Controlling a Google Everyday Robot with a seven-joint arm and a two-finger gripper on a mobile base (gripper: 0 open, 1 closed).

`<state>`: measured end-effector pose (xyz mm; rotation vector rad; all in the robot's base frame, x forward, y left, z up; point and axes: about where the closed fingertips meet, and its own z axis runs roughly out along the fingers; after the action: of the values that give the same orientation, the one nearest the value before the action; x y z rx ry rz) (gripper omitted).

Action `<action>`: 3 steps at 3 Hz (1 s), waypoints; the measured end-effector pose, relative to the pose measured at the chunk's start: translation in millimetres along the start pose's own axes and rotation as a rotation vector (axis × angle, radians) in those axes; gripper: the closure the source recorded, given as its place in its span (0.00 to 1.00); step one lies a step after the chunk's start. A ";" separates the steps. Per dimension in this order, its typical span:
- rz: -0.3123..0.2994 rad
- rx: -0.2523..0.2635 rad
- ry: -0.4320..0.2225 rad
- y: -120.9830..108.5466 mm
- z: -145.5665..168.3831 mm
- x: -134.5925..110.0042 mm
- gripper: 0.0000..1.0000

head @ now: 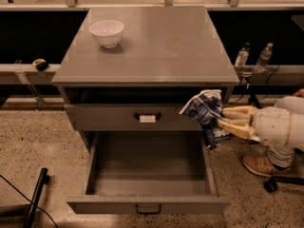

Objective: Pick blue chip bag from middle drawer and place on counter

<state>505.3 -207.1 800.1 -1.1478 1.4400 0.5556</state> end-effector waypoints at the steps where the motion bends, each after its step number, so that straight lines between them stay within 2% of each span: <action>1: -0.050 -0.006 0.018 -48.9 10.7 -48.1 1.00; 2: -0.023 0.006 0.033 -83.5 27.9 -68.7 1.00; 3: 0.041 0.063 0.010 -120.5 50.3 -86.5 1.00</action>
Offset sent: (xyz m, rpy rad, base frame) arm 0.1185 0.0142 0.1099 -0.0376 0.0217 -0.0472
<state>622.5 -184.9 901.6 -1.0747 1.4827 0.5304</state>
